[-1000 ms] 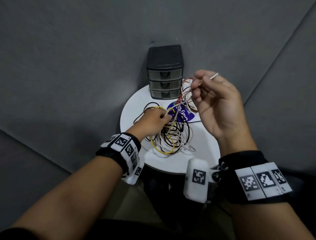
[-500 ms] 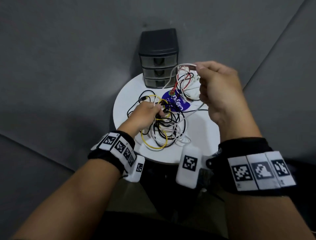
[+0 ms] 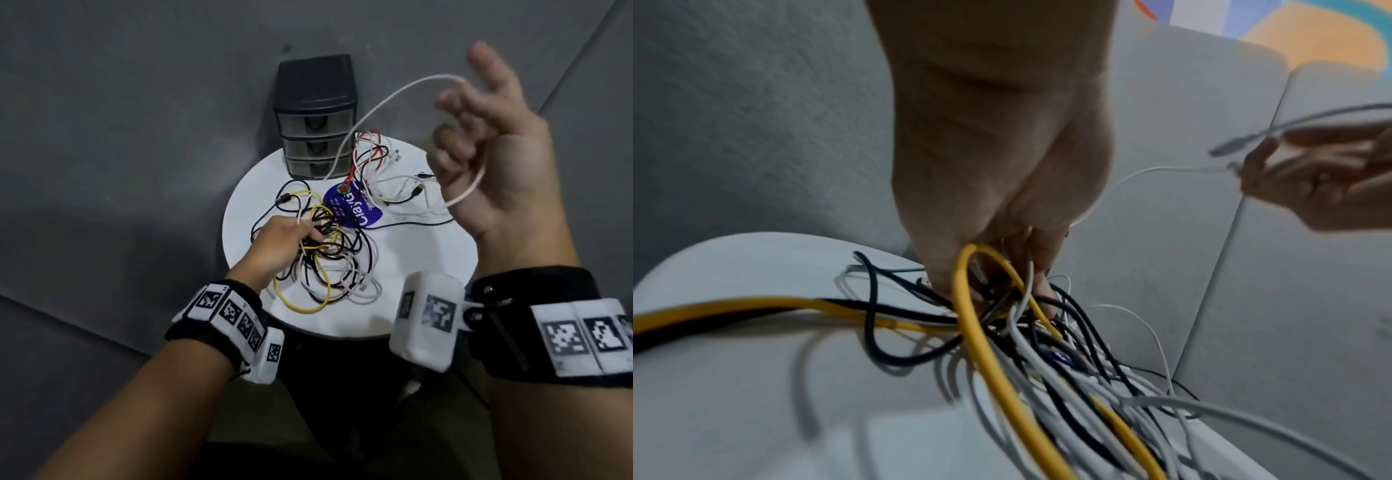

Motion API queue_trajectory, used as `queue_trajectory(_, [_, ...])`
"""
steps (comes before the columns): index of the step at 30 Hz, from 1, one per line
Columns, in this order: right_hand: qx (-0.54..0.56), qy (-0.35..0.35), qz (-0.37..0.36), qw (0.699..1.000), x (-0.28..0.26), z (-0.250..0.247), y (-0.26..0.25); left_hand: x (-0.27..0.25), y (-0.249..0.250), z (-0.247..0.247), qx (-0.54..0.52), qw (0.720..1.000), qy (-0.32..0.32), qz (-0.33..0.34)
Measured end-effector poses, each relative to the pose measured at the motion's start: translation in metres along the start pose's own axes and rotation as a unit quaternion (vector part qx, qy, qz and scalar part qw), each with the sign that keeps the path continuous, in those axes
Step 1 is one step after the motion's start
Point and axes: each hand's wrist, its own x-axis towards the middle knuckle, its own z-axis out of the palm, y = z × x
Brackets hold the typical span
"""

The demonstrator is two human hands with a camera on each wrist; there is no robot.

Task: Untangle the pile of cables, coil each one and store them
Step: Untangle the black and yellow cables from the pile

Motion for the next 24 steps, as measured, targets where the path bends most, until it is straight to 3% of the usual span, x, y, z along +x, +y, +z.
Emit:
queue_trajectory(2, [-0.135,0.078,0.033,0.987,0.006,-0.005,0.012,-0.001,0.001,0.000,-0.003,1.000,-0.016,0.008])
queue_trajectory(5, [-0.307,0.114,0.076,0.942,0.002,-0.021,0.036,-0.004,0.006,-0.003,-0.036,0.998,-0.042,0.006])
queue_trajectory(12, [-0.423,0.182,0.135,0.877,-0.020,-0.069,0.071,-0.027,-0.004,-0.001,-0.024,0.999,0.013,0.042])
queue_trajectory(14, [-0.517,0.179,0.106,0.830,-0.025,-0.073,0.072,-0.032,-0.003,0.001,0.009,0.997,0.014,0.082])
queue_trajectory(15, [-0.540,0.176,0.069,0.820,-0.027,-0.068,0.071,-0.034,-0.002,0.003,0.027,0.995,0.008,0.092])
queue_trajectory(17, [-0.529,0.141,-0.031,0.836,-0.033,-0.047,0.072,-0.038,0.001,0.006,0.057,0.995,0.001,0.087])
queue_trajectory(19, [-0.517,0.045,-0.105,0.848,-0.042,-0.017,0.081,-0.039,0.003,0.008,0.058,0.994,0.006,0.093])
queue_trajectory(21, [-0.552,-0.052,-0.119,0.824,-0.048,0.004,0.099,-0.042,0.007,0.005,0.046,0.991,-0.001,0.122])
queue_trajectory(24, [-0.648,-0.107,-0.063,0.752,-0.049,0.008,0.119,-0.046,0.011,-0.006,-0.018,0.993,-0.033,0.114])
